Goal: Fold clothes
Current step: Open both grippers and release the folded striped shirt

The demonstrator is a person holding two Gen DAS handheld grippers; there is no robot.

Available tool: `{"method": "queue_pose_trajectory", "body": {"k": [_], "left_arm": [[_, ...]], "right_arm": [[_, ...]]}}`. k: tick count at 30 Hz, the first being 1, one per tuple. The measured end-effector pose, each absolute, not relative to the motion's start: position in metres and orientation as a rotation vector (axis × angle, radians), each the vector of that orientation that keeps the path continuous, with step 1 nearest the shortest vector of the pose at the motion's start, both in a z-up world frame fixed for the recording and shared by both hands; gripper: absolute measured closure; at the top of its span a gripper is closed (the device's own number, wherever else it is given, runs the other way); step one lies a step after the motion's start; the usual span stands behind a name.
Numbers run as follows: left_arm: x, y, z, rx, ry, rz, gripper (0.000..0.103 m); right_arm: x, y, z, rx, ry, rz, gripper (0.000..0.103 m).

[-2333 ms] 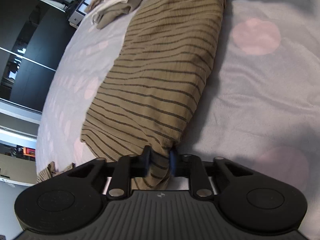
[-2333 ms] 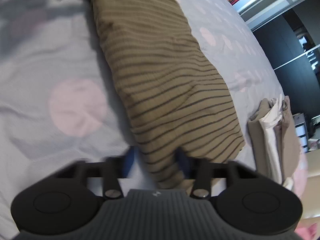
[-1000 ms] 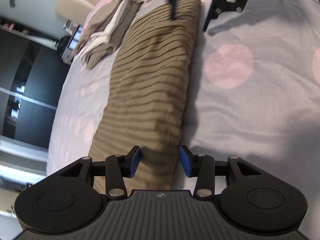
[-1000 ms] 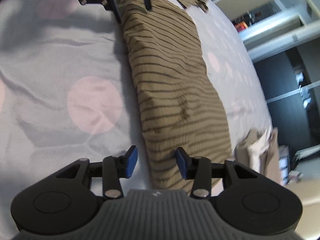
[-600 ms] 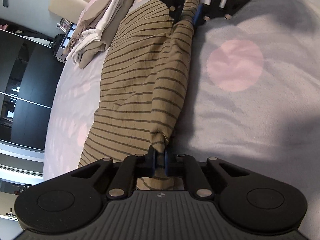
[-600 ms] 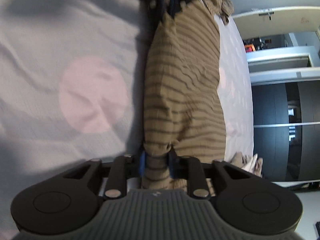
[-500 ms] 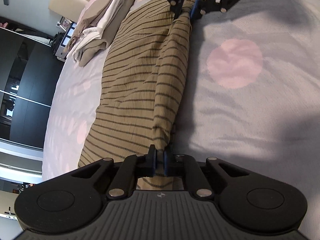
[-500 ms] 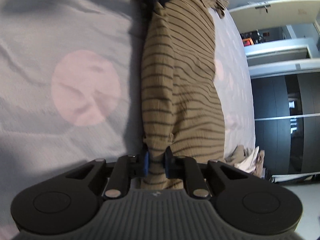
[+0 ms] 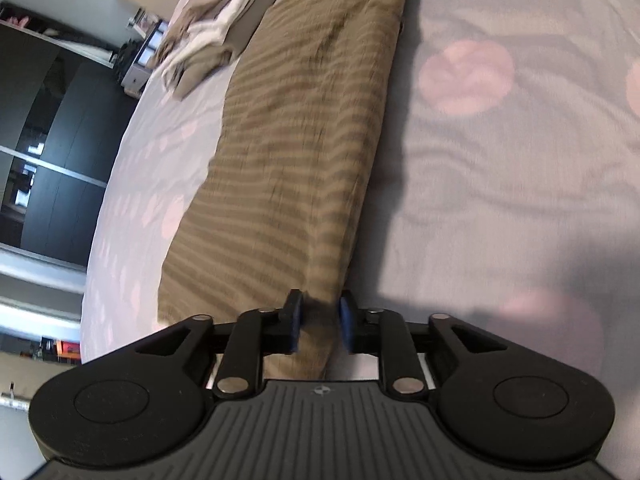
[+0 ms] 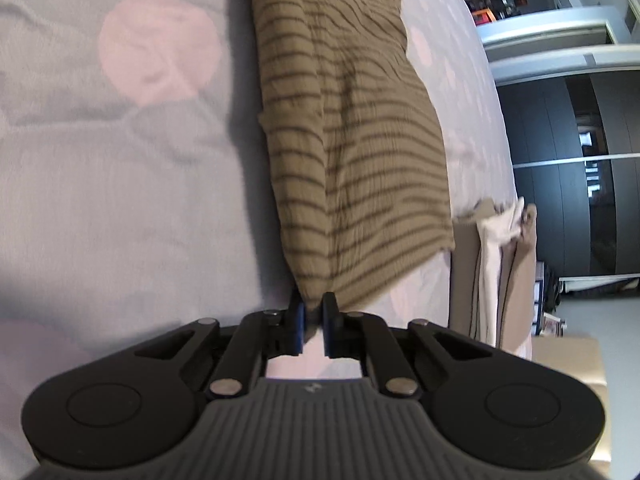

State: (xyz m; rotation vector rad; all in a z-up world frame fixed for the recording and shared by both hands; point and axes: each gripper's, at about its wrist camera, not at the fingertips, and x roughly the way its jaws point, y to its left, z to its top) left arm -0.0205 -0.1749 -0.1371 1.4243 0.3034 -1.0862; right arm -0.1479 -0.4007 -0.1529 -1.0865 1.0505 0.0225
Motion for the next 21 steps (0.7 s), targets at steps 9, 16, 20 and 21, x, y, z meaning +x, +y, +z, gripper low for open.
{"method": "queue_pose_trajectory", "body": {"k": [9,16,20,21], "left_arm": [[0.021,-0.142,-0.124,1.337,0.53,-0.871,0.071],[0.064,-0.119,-0.077,0.909,0.749,-0.784,0.067],[0.079,-0.119,-0.055,0.691,0.795,-0.789,0.064],[0.081,-0.12,-0.052,0.648,0.804,-0.792,0.064]], "right_arm": [[-0.161,-0.439,-0.125,-0.717,1.125,-0.098,0.092],[-0.168,-0.478,-0.085,-0.13,1.057,-0.199,0.075],[-0.171,-0.489,-0.074,0.123,1.001,-0.244,0.072],[-0.166,-0.494,-0.074,0.168,0.992,-0.248,0.069]]}}
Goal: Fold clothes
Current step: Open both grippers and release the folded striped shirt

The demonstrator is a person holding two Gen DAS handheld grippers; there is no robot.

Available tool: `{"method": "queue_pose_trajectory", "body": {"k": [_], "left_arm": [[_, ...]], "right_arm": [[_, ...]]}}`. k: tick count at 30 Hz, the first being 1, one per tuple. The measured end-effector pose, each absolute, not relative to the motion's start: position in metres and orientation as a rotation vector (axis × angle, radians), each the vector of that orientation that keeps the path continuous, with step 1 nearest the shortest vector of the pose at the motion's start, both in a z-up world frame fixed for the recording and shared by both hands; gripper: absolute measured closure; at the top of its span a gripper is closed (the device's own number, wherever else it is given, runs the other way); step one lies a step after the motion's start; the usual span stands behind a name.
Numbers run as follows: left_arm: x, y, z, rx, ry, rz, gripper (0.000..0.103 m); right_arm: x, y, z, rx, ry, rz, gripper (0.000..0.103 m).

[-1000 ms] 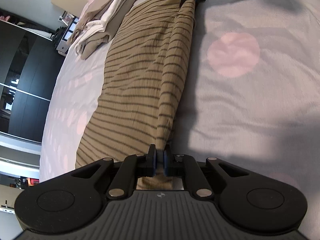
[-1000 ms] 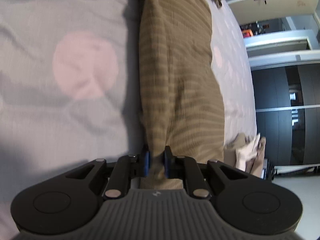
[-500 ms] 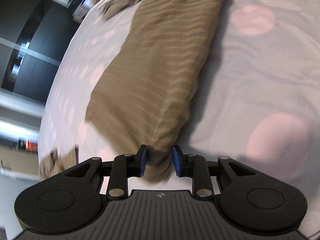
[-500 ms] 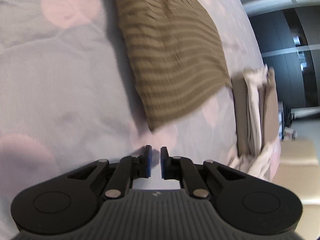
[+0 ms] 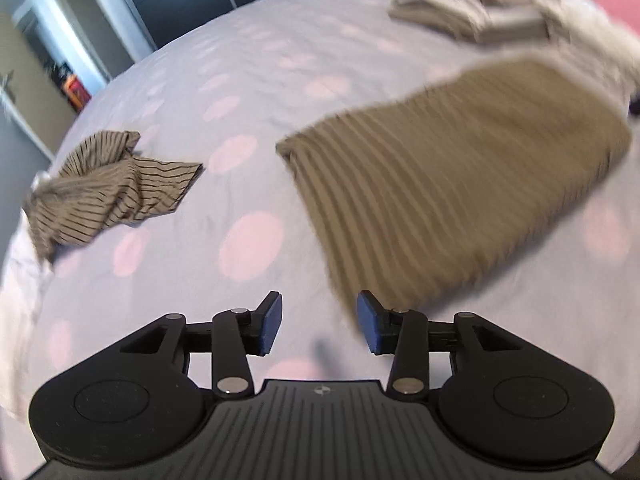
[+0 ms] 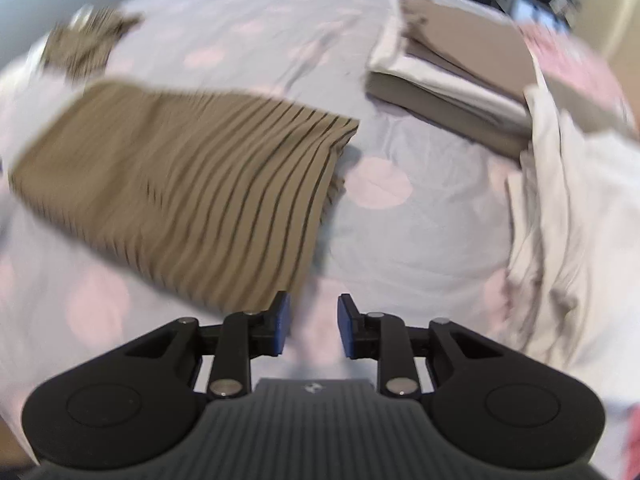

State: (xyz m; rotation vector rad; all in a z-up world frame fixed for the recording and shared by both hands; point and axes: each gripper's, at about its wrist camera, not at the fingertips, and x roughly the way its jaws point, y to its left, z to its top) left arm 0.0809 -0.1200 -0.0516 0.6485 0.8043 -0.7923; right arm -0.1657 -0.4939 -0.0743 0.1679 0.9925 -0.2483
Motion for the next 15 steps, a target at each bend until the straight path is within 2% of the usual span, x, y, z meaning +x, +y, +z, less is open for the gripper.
{"method": "queue_pose_trajectory", "body": {"k": [7,15], "left_arm": [[0.098,-0.155,-0.047,0.45,0.863,-0.857,0.066],[0.1,-0.224,-0.066,0.39,0.923,-0.982,0.073]], "right_arm": [[-0.137,-0.524,-0.081,0.475,0.956,-0.266,0.053],[-0.105,-0.544,-0.102,0.665,0.969,-0.276,0.051]]}}
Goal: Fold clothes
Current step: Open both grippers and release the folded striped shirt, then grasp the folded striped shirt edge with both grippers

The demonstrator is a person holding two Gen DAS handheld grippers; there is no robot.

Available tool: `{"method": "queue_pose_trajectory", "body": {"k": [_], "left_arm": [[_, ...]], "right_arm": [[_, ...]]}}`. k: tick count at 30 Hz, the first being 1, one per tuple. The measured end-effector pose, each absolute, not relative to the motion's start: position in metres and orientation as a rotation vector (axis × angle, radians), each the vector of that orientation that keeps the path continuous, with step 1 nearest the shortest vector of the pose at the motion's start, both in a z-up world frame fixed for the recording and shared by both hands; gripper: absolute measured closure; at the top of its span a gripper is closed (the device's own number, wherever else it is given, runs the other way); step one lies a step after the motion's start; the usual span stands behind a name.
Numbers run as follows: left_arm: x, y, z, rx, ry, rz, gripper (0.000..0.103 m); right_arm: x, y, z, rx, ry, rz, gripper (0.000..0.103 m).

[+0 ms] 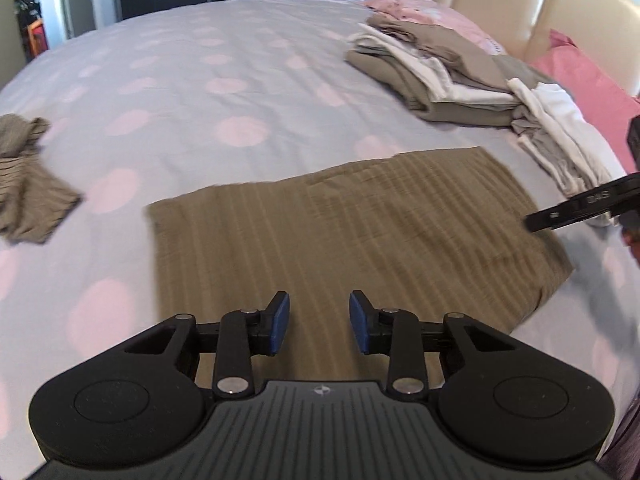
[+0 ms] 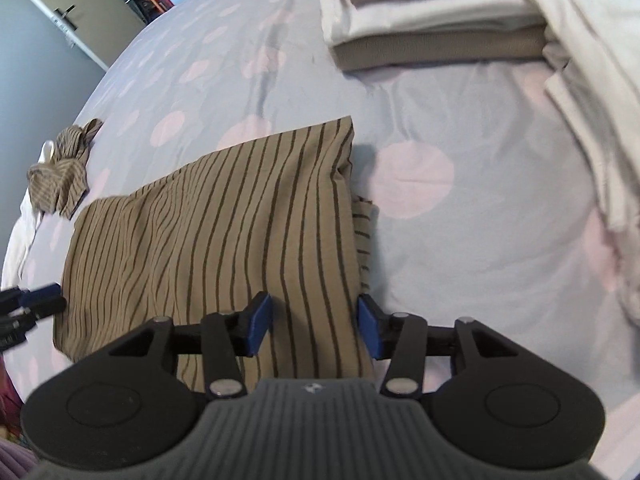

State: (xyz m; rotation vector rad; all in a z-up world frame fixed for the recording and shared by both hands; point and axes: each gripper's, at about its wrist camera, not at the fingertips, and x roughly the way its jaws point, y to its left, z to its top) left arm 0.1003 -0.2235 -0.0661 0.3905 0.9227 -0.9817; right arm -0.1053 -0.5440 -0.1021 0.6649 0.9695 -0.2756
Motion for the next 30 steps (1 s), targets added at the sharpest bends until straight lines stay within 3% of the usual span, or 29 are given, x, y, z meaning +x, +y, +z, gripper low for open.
{"method": "queue_pose_trajectory", "body": {"k": [11,23,26,28,30], "left_arm": [[0.117,-0.313,-0.098,0.399,0.993,-0.963,0.079],[0.138,-0.327,-0.124,0.351,1.034,-0.912,0.081],[0.138,-0.329,-0.124,0.342,1.035,-0.903,0.081],[0.136,-0.334,-0.123,0.355,1.024,-0.902,0.081],[0.131,-0.34,-0.123,0.39,0.998,-0.903,0.081]], "right_arm": [[-0.066,-0.565,-0.113,0.727,0.96,-0.283,0.05],[-0.043,-0.582,-0.127,0.771,0.95,-0.219,0.048],[-0.04,-0.58,-0.131,0.763,0.945,-0.205,0.058],[-0.039,-0.578,-0.131,0.755,0.937,-0.201,0.077],[-0.038,-0.579,-0.132,0.784,0.931,-0.19,0.089]]}}
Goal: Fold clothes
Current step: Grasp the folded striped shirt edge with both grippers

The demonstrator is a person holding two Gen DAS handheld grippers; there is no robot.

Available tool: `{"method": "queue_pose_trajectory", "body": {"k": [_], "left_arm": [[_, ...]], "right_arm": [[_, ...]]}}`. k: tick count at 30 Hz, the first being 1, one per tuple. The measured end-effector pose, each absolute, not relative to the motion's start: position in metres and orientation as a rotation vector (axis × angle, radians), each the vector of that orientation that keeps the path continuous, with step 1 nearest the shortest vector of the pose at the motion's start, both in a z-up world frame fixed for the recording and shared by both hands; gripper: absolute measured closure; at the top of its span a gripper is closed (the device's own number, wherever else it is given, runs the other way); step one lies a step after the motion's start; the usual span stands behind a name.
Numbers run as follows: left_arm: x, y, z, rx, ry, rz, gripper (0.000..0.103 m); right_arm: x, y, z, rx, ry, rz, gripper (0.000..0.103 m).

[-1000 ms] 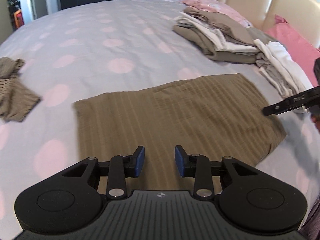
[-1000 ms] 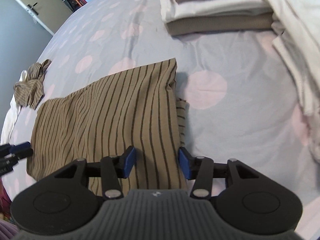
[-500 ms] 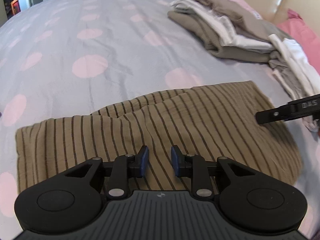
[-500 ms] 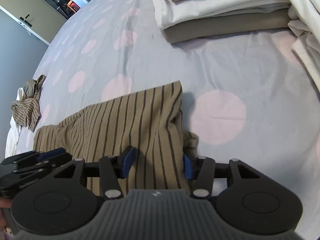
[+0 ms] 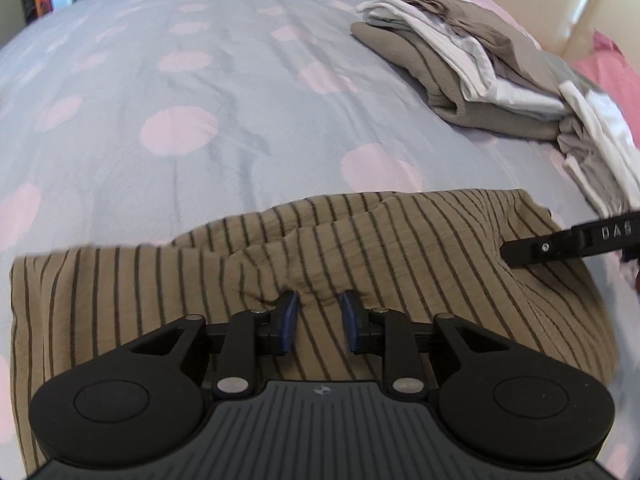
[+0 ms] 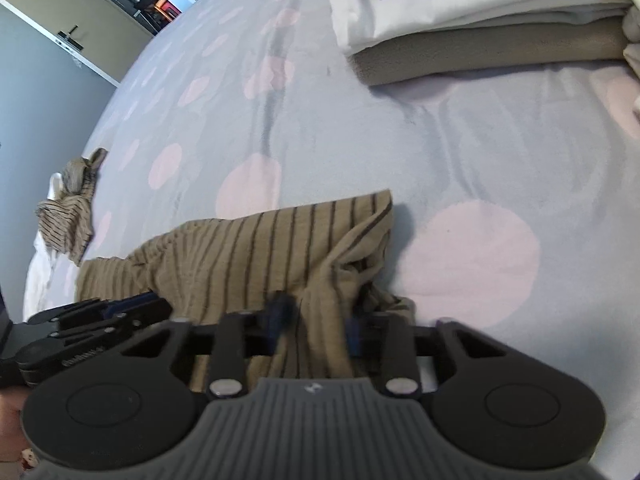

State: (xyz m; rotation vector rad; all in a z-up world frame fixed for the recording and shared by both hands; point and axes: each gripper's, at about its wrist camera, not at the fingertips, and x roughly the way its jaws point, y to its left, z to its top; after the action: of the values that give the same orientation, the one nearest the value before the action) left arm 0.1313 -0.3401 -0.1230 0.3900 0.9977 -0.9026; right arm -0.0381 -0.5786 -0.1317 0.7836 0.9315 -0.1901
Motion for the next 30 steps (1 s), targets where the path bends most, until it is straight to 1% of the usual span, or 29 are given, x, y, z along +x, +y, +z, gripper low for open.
{"method": "queue_pose_trajectory", "body": {"k": [1,4,13,18,24,30], "left_arm": [[0.13,-0.343,-0.123,0.399,0.991,-0.899,0.081],[0.131,-0.353,-0.123,0.402,0.987,-0.894,0.081],[0.142,-0.365,-0.12,0.391,0.974,-0.899,0.081],[0.144,-0.347,-0.092,0.386,0.933,-0.902,0.081],[0.15,-0.307,-0.053,0.412,0.902,-0.859,0.081],[0.161,-0.255,-0.014,0.402,0.931,-0.82,0.081]], "right_arm": [[-0.037,-0.577,-0.13,0.783,0.933,-0.191,0.093],[-0.034,-0.572,-0.118,0.754,0.931,-0.183,0.096],[-0.031,-0.553,-0.066,0.766,0.864,-0.101,0.097],[-0.018,-0.535,-0.047,0.746,0.875,-0.049,0.097],[-0.005,-0.508,-0.03,0.764,0.88,-0.011,0.097],[0.018,-0.468,-0.019,0.778,0.894,-0.027,0.097]]}}
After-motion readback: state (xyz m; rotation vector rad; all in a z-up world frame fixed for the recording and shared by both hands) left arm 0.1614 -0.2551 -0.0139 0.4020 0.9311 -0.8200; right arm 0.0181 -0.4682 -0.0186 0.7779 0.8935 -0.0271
